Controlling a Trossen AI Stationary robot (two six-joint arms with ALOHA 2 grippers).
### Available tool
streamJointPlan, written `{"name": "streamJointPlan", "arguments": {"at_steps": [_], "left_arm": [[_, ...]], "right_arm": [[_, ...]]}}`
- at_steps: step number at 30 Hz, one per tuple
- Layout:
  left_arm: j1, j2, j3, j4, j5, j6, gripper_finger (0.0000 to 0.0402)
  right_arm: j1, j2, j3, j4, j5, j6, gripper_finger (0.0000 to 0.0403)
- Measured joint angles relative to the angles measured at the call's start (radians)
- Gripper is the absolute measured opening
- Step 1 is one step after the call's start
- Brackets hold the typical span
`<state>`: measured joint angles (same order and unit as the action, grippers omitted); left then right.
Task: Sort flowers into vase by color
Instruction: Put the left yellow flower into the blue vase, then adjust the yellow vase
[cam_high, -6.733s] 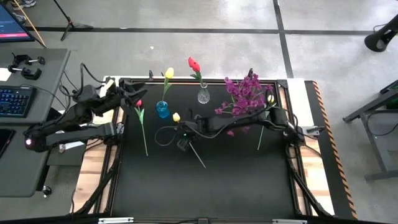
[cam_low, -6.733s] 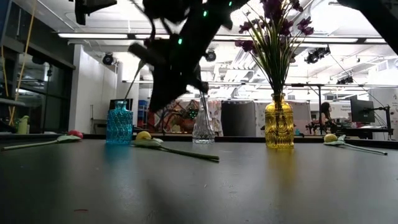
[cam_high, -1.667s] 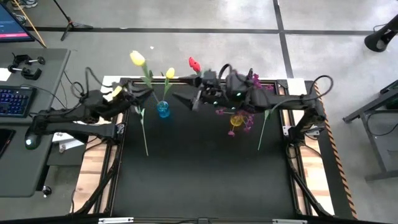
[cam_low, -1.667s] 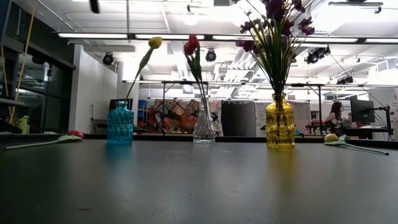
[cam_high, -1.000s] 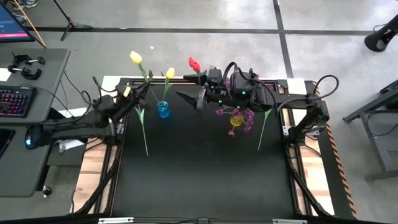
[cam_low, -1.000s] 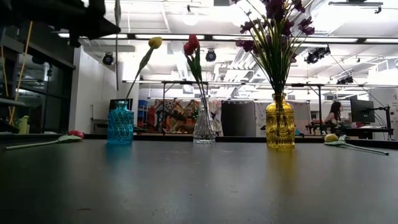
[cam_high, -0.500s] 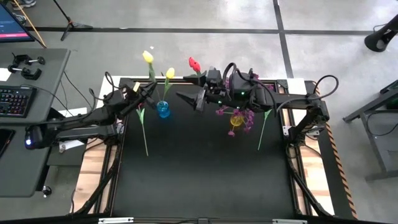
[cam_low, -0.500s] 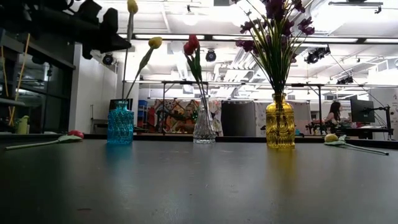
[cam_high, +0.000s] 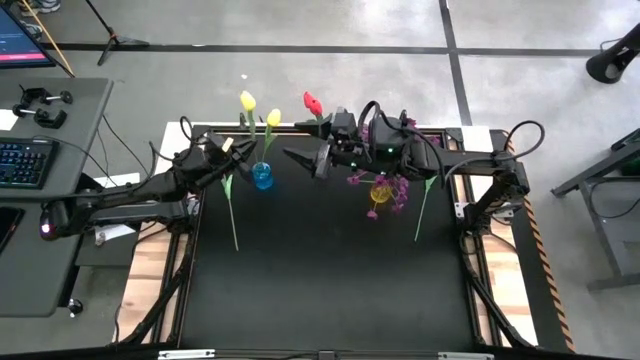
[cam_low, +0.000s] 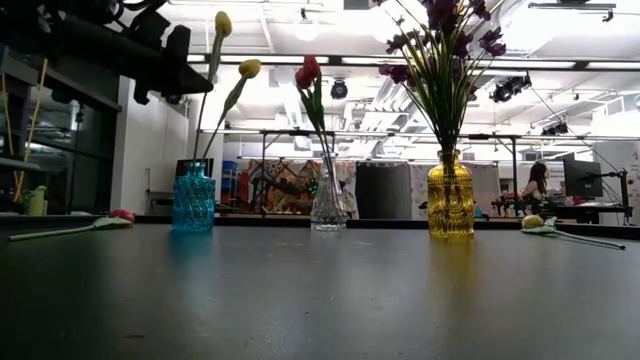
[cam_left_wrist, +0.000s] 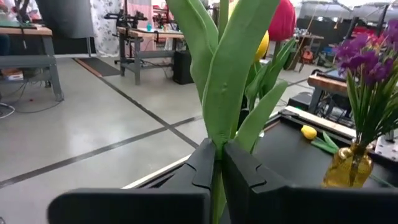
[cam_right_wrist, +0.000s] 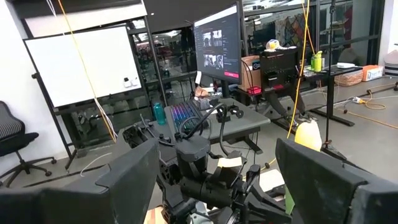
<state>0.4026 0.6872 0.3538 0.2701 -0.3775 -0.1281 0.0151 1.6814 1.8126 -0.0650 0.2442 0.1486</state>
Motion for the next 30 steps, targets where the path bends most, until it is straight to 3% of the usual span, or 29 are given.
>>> {"name": "streamJointPlan", "arguments": {"at_steps": [5,14,19,23,26,30], "left_arm": [[0.000,-0.001,0.000,-0.032,0.001,0.000,0.0046],[0.000,-0.099,0.000,-0.194,0.012,-0.054,0.0165],[0.000,-0.204,0.000,-0.272,0.077,-0.122,0.0215],[0.000,-0.296,0.001,-0.272,0.171,-0.216,0.0232],[0.000,-0.353,0.001,-0.239,0.261,-0.279,0.0234],[0.000,-0.400,0.002,-0.184,0.329,-0.338,0.0234]], "right_arm": [[-0.002,0.000,0.000,0.001,0.000,0.000,0.0311],[-0.002,-0.006,0.000,-0.008,0.000,-0.038,0.0311],[-0.002,-0.027,0.000,-0.033,0.000,-0.062,0.0311],[-0.002,-0.060,0.000,-0.154,-0.014,-0.029,0.0311],[-0.001,-0.075,0.000,-0.284,-0.082,0.044,0.0311],[0.018,-0.064,-0.025,-0.411,-0.272,0.206,0.0311]]}}
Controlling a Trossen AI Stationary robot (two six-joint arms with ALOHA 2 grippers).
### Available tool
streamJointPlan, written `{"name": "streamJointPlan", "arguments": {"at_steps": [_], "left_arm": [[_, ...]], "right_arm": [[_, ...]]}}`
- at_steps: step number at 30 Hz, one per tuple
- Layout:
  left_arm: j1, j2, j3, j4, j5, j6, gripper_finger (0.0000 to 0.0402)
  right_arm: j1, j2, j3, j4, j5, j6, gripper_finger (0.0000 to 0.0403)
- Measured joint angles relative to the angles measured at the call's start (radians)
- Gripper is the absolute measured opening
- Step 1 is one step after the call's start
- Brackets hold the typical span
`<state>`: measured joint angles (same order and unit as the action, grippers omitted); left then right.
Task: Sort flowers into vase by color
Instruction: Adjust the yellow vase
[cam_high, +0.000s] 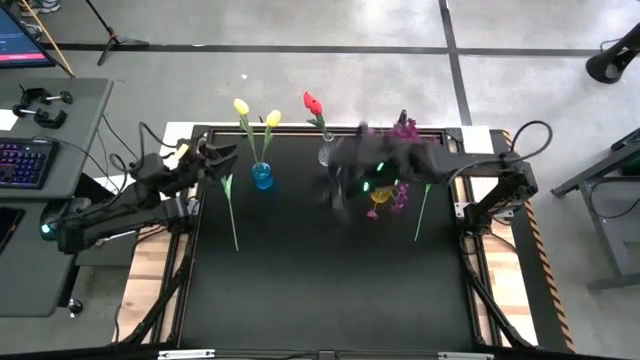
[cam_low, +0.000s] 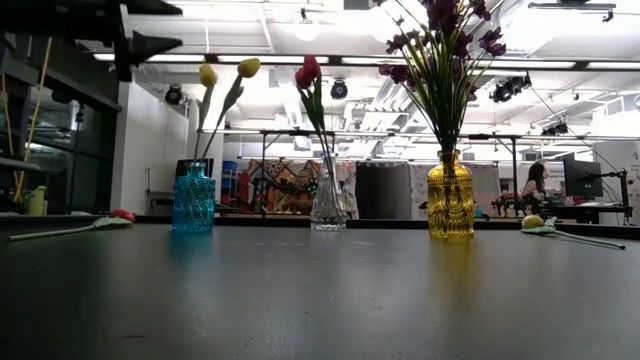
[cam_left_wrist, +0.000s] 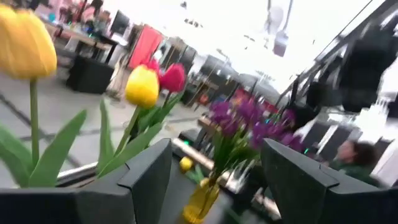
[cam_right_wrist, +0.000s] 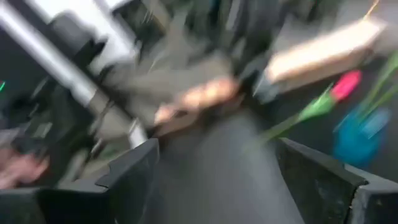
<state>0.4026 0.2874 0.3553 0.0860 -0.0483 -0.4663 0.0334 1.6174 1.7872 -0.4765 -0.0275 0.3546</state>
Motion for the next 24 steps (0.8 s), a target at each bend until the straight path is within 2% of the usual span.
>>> {"name": "streamJointPlan", "arguments": {"at_steps": [5,16,20,24], "left_arm": [[0.000,-0.020,0.000,0.058,0.004,-0.030,0.0234],[0.000,-0.020,0.000,0.070,0.002,-0.030,0.0234],[0.000,-0.019,0.000,0.070,0.001,-0.031,0.0234],[0.000,-0.020,0.000,0.069,0.000,-0.030,0.0234]], "right_arm": [[0.102,0.023,-0.156,-0.039,-0.142,0.187,0.0311],[0.458,0.024,-0.717,-0.068,-0.345,0.784,0.0311],[0.542,0.023,-0.855,-0.079,-0.333,1.025,0.0311],[0.550,-0.022,-0.954,-0.147,-0.240,1.217,0.0311]]}}
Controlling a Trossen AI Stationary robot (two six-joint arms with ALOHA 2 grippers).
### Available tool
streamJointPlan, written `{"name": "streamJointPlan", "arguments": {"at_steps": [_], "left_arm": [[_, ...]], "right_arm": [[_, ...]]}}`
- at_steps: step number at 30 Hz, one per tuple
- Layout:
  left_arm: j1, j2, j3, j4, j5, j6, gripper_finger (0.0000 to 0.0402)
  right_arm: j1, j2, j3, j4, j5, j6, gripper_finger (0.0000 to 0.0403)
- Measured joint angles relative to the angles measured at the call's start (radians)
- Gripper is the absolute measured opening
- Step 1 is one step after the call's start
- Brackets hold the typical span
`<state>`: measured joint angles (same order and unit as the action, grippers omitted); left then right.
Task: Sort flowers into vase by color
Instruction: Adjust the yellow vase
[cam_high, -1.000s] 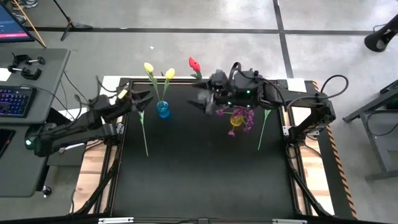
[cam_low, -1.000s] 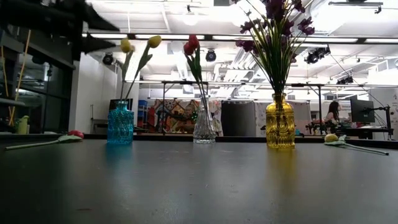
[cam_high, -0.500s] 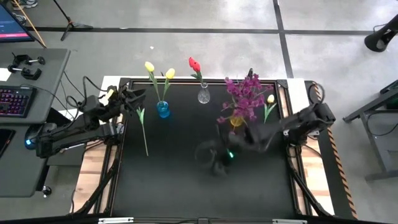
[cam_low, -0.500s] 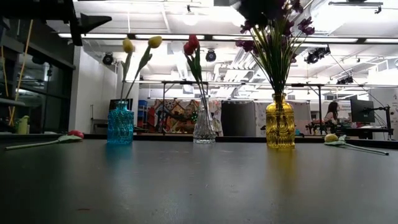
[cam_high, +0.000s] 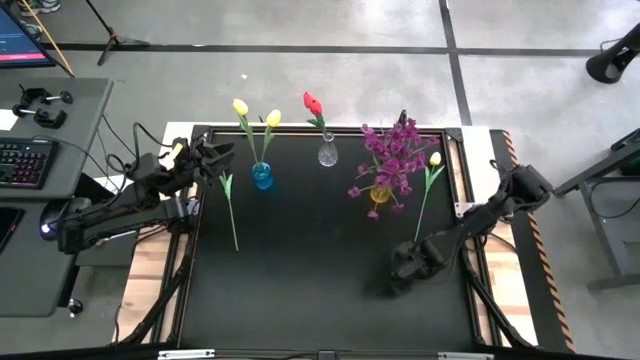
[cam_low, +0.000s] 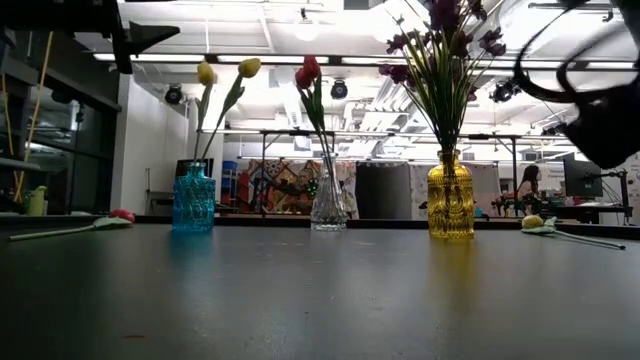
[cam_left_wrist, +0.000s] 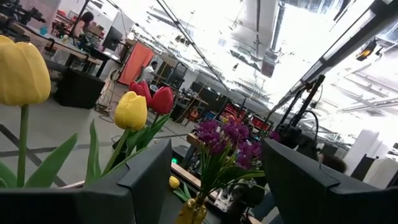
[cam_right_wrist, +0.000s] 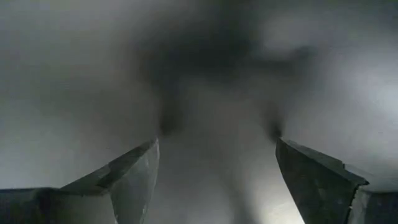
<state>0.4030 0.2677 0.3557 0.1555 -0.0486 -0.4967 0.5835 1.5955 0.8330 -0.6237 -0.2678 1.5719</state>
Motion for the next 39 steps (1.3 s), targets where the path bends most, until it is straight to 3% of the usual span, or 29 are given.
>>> {"name": "streamJointPlan", "arguments": {"at_steps": [11,15,25,32,39], "left_arm": [[0.000,0.000,0.000,0.000,0.000,-0.034,0.0234],[0.000,0.000,0.000,0.000,0.000,-0.033,0.0234],[0.000,0.000,-0.001,-0.001,-0.013,-0.033,0.0234],[0.000,0.000,-0.001,-0.001,-0.015,-0.034,0.0234],[0.000,0.000,-0.001,-0.001,-0.015,-0.034,0.0234]], "right_arm": [[-0.105,-0.406,-0.143,-0.490,0.422,0.458,0.0301],[-0.170,-0.502,-0.163,-0.541,0.576,0.585,0.0272],[-0.396,-0.488,-0.163,-0.478,0.775,0.471,0.0164],[-0.522,-0.449,-0.162,-0.249,0.815,0.234,0.0022],[-0.602,-0.384,-0.161,-0.149,0.817,0.154,0.0010]]}}
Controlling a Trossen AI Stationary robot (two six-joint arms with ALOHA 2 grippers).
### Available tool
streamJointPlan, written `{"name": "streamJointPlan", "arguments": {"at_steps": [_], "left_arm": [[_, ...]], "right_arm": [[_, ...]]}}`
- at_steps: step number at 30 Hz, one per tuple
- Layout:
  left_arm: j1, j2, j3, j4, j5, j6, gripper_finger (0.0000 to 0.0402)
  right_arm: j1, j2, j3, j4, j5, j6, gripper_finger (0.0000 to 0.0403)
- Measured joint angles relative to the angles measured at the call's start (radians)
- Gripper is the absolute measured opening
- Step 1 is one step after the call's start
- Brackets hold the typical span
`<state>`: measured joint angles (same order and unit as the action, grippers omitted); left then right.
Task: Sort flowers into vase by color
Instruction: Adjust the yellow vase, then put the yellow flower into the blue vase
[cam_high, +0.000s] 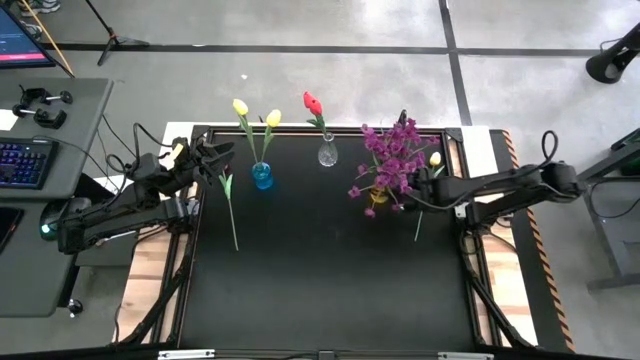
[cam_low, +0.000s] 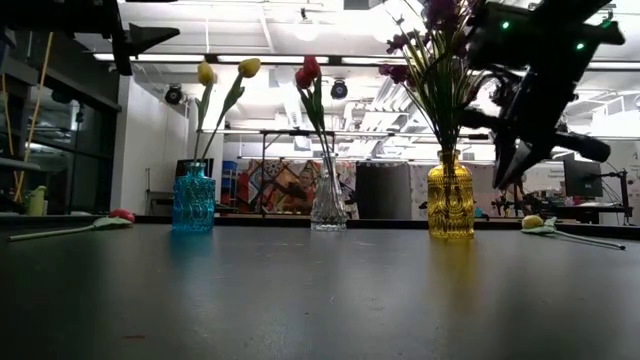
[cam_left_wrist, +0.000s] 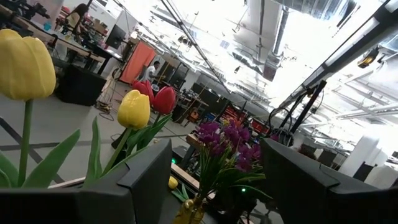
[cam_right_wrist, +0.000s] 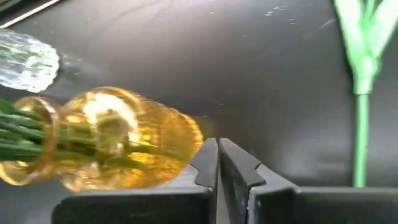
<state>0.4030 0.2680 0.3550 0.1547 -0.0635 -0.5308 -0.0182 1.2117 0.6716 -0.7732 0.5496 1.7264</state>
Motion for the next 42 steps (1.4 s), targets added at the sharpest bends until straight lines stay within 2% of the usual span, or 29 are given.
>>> {"name": "streamJointPlan", "arguments": {"at_steps": [8,16,24,29,37,42], "left_arm": [[0.000,0.000,0.000,0.000,0.000,0.000,0.0234],[0.000,0.000,0.000,0.000,0.000,0.000,0.0234],[0.000,0.000,0.000,0.000,0.000,0.001,0.0234],[0.000,0.000,0.000,0.000,0.000,0.000,0.0234],[0.000,0.000,0.000,0.000,0.000,0.000,0.0234],[0.000,0.000,0.000,0.000,0.000,0.000,0.0234]], "right_arm": [[-0.039,0.057,0.000,0.178,0.005,-0.099,0.0002],[-0.069,0.079,0.000,0.224,0.005,-0.121,0.0000],[-0.100,0.079,0.000,0.336,-0.002,-0.261,0.0000],[-0.107,0.078,0.000,0.220,-0.057,-0.307,0.0000],[-0.108,0.077,0.000,-0.137,-0.035,-0.085,0.0000],[-0.157,0.077,0.000,-0.212,-0.023,-0.095,0.0002]]}}
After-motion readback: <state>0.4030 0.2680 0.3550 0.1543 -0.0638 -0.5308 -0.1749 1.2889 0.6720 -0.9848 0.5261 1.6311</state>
